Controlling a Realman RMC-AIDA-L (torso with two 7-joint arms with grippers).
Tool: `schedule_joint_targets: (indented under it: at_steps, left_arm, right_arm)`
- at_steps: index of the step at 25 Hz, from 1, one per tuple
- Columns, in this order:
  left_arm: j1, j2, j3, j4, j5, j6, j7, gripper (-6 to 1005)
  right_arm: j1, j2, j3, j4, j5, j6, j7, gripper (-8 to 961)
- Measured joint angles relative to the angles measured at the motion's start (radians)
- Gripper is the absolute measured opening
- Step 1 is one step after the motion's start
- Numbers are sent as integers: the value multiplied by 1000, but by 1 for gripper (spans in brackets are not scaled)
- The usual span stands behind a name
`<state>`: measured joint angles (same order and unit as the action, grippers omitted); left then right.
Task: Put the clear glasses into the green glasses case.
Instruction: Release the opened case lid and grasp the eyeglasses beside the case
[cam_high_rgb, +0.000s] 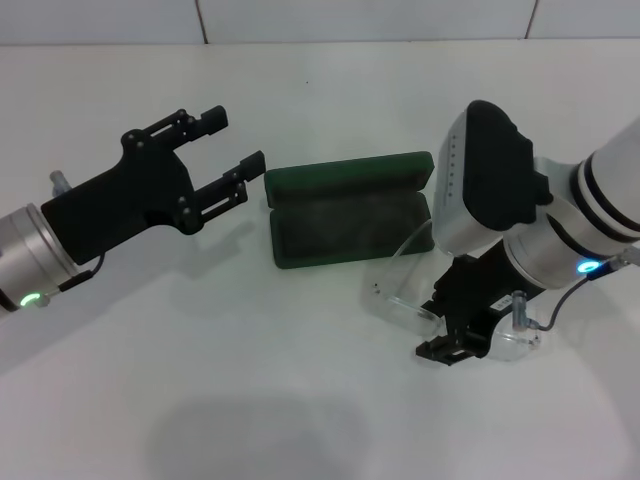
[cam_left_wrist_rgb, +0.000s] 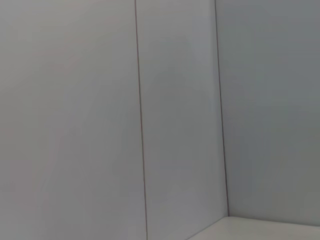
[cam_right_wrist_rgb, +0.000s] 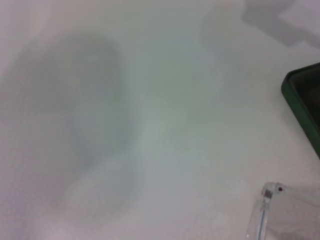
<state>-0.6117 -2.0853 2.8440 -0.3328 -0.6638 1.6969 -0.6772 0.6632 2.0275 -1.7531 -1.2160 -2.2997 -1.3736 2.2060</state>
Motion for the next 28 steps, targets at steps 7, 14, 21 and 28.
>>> schedule_joint_targets:
  at_steps: [7, 14, 21, 28]
  left_arm:
    - [4, 1, 0, -1, 0, 3, 0, 665]
    - [6, 1, 0, 0, 0, 5, 1, 665]
    - [6, 2, 0, -1, -3, 6, 1, 664]
    - [2, 2, 0, -1, -5, 6, 1, 664]
  right_arm:
    - [8, -5, 5, -13, -4, -23, 24, 392]
    - [30, -4, 3, -4, -48, -56, 51, 278]
    - [31, -3, -2, -3, -53, -57, 52, 257]
    - [27, -3, -3, -3, -53, -52, 44, 219]
